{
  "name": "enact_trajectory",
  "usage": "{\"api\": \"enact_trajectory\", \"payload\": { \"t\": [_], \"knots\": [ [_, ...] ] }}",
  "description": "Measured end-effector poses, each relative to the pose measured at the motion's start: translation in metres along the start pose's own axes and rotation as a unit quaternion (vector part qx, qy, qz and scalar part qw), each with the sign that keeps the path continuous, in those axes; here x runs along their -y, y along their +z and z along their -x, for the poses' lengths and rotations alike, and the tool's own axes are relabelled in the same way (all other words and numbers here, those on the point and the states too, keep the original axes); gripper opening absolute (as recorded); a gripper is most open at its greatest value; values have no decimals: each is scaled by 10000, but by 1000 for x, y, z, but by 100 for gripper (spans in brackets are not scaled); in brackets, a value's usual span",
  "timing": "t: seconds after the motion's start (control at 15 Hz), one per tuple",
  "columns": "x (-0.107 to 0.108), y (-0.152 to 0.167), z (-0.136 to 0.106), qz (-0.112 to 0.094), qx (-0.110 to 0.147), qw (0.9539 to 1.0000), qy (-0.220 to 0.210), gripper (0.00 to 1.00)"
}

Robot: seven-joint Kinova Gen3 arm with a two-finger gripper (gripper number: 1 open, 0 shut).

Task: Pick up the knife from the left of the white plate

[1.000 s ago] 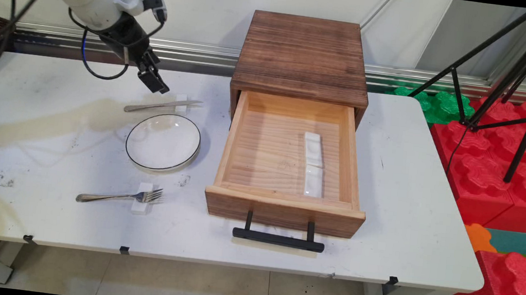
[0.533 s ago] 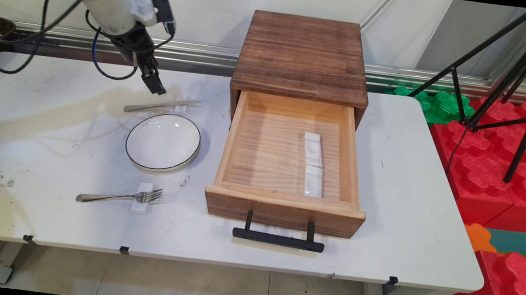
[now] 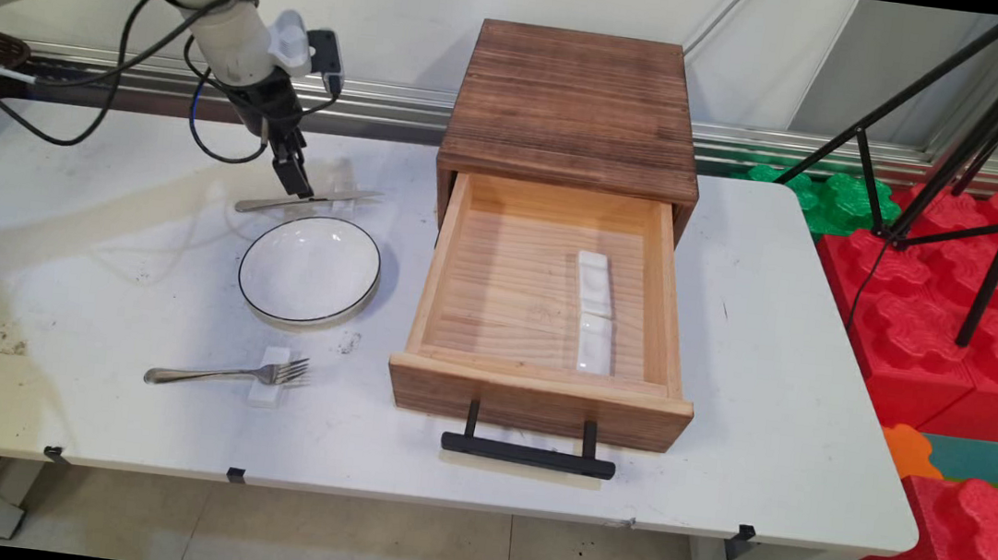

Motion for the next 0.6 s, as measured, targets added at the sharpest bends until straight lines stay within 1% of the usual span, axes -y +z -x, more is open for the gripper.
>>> {"api": "enact_trajectory", "payload": {
  "t": [0.6],
  "knots": [
    [9,28,-7,250,28,9991,337,100]
  ]
}}
